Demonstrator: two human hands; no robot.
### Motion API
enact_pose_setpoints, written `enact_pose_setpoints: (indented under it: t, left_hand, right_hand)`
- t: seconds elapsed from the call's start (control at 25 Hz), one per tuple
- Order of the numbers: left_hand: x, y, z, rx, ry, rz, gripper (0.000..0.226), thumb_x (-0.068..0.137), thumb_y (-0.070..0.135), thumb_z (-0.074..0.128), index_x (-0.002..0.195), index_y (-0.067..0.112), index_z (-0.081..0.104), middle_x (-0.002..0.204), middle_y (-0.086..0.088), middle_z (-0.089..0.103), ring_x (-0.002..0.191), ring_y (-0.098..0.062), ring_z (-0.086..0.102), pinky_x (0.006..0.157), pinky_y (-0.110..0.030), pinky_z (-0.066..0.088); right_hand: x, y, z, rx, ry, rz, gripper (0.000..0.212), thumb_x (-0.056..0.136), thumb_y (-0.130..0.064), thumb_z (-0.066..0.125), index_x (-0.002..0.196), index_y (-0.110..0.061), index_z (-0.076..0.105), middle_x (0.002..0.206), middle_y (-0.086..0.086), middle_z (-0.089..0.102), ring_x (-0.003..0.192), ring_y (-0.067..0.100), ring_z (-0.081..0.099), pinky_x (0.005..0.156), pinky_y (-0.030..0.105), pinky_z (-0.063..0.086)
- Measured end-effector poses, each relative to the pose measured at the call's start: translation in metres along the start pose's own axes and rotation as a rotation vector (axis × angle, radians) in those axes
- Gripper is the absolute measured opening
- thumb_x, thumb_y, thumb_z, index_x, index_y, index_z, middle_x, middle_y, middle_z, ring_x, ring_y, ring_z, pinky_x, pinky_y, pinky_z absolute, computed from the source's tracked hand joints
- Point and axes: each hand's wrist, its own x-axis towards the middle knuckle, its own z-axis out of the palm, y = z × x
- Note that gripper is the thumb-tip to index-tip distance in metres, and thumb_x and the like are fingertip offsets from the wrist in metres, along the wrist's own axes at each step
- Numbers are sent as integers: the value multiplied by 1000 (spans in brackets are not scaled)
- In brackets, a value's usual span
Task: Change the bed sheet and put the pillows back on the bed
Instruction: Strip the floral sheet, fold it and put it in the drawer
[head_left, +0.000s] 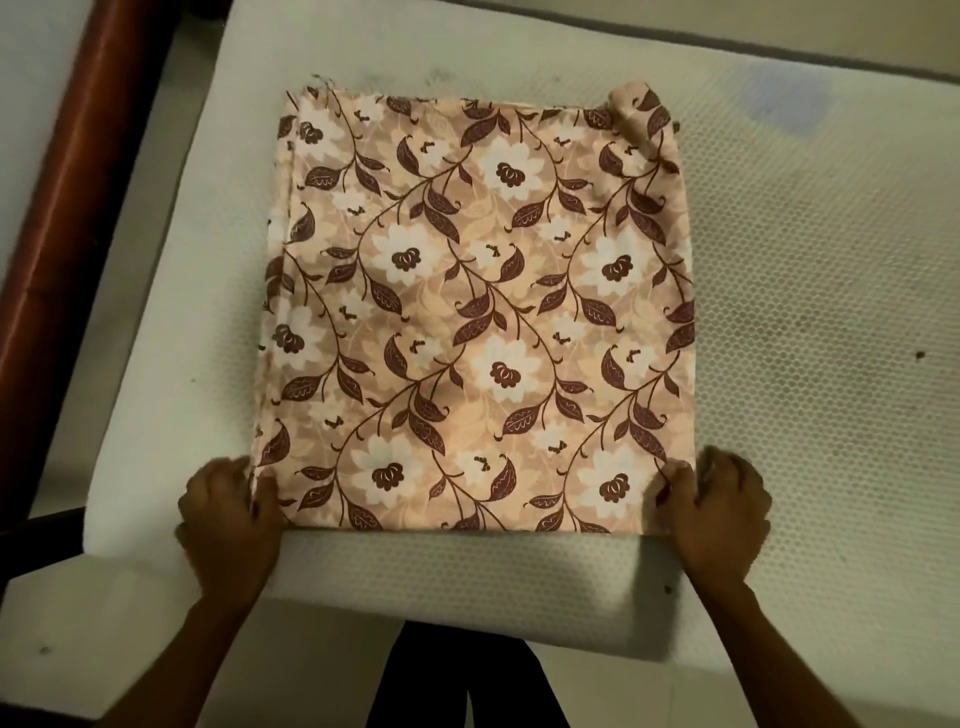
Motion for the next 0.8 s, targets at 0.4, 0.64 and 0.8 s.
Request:
enact_pose_setpoints:
  t: [0.4, 0.64, 0.8]
  left_hand:
    - [4, 36, -28, -743, -319, -434, 50, 87, 22, 83, 130, 3, 66, 117, -16, 72, 100, -31, 67, 93, -46, 56]
    - [2, 47, -35, -963, -403, -700, 58, 81, 7, 85, 133, 4, 60, 113, -16, 68, 97, -32, 62, 84, -44, 55]
    - [-6, 35, -29, -1054, -521, -877, 62, 72, 18, 90, 127, 11, 63, 114, -17, 73, 101, -32, 64, 73, -40, 52]
  right_hand:
    - [-30, -16, -9, 541, -329, 383, 21, 91, -37, 76, 85, -17, 72, 85, 9, 75, 85, 31, 70, 86, 55, 59]
    - [-45, -25, -24, 1030, -508, 754, 33, 83, -9, 85, 110, -2, 69, 101, 25, 76, 89, 41, 73, 77, 47, 63]
    - [-57, -39, -12, 1251, -660, 878, 41, 84, -13, 82, 119, 2, 67, 102, 24, 75, 80, 33, 68, 62, 37, 57]
